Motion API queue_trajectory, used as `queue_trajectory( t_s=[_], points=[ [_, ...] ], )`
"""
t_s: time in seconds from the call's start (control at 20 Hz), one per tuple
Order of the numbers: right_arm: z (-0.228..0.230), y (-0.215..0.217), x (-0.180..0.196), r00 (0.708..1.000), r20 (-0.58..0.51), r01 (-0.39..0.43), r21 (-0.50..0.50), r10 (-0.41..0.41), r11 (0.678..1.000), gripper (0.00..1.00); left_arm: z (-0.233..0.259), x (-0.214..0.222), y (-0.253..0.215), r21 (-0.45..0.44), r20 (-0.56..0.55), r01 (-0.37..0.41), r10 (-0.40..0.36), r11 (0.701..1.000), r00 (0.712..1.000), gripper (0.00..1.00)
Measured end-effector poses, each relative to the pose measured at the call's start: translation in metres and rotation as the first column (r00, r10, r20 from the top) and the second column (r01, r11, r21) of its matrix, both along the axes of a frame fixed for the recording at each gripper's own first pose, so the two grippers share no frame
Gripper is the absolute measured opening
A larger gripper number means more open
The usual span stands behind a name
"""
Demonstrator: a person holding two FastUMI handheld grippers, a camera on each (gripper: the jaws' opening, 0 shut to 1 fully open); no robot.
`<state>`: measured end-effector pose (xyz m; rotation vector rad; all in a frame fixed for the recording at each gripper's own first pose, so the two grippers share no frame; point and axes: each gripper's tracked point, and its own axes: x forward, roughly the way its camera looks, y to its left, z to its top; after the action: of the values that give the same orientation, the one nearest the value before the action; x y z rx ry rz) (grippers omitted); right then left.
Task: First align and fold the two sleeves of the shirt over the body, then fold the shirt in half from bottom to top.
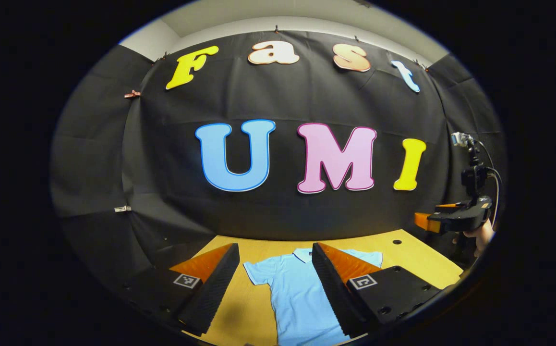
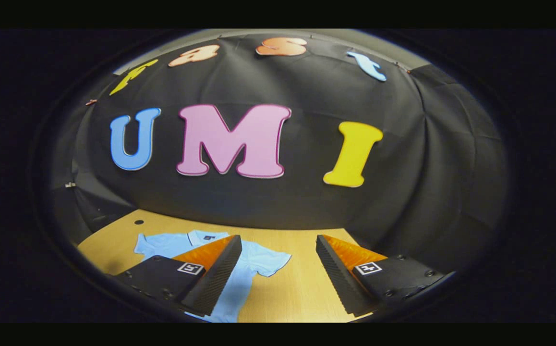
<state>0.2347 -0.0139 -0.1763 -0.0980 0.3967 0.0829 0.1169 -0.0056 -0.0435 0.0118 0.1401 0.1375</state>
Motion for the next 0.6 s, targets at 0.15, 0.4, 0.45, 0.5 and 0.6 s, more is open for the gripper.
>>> queue_trajectory(
  t_s=[0.15,0.4,0.45,0.5,0.6],
  points=[
    [-0.055,-0.01,0.038,0.994,-0.106,0.0,-0.001,0.0,1.0,0.98,-0.009,0.025,-0.001,-0.013,-0.03,-0.045,0.045,0.999,0.999,0.97],
    [-0.155,-0.023,0.082,0.952,-0.307,0.008,0.007,-0.005,1.0,0.98,-0.024,0.06,-0.002,-0.009,-0.088,-0.109,0.108,0.994,0.99,0.97],
    [-0.169,-0.026,0.088,0.941,-0.339,0.022,0.009,-0.018,1.0,0.98,-0.028,0.064,-0.003,-0.012,-0.104,-0.119,0.117,0.993,0.988,0.97],
    [-0.184,-0.027,0.096,0.933,-0.359,0.031,0.019,-0.022,0.999,0.97,-0.032,0.067,-0.005,-0.018,-0.116,-0.125,0.122,0.992,0.986,0.97],
    [-0.219,-0.033,0.11,0.915,-0.402,0.042,0.01,-0.035,0.999,0.98,-0.042,0.073,-0.008,-0.034,-0.147,-0.137,0.13,0.99,0.981,0.97]
  ],
)
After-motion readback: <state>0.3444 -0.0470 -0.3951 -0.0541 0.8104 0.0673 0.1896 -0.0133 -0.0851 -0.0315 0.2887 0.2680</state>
